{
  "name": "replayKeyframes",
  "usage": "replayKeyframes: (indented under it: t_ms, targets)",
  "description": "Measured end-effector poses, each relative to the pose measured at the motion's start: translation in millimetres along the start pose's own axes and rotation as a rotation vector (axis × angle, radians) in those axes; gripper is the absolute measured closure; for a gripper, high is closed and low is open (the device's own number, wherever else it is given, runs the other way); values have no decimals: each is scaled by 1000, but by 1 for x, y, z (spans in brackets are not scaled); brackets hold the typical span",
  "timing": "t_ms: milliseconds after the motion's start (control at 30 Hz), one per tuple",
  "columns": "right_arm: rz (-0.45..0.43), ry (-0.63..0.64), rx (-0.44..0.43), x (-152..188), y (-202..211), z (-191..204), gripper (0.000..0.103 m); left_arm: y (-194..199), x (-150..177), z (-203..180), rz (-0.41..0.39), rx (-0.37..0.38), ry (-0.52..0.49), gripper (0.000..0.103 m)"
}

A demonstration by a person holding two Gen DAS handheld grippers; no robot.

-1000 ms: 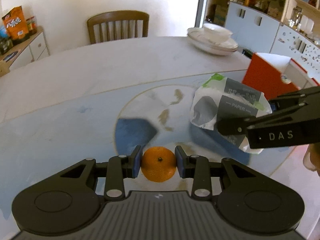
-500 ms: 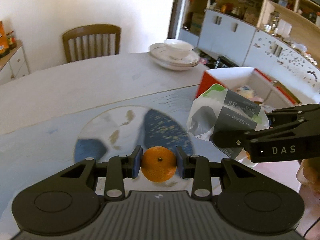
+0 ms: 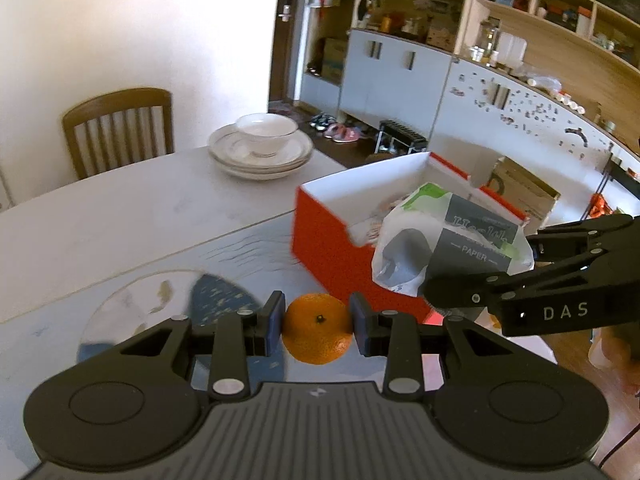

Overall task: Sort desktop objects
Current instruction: 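Carry the orange with the left tool while the right tool carries the tissue bag into the box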

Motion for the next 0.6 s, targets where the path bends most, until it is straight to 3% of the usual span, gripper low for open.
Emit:
replayKeyframes:
  t_ms: [600]
  targets:
    - [-22,-46,66,-17,2,-118,46,-71,-37,-85,37,55,-93,69]
Point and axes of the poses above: each gripper's, at about its wrist camera, not at the fingertips, and y roughly against the way its jaws point, z to its left, x to its underside, the point moved 2 cm from there along -y, roughly the way its jaws point, and after that the axes turned 5 degrees about x, right-handed, at the moved point
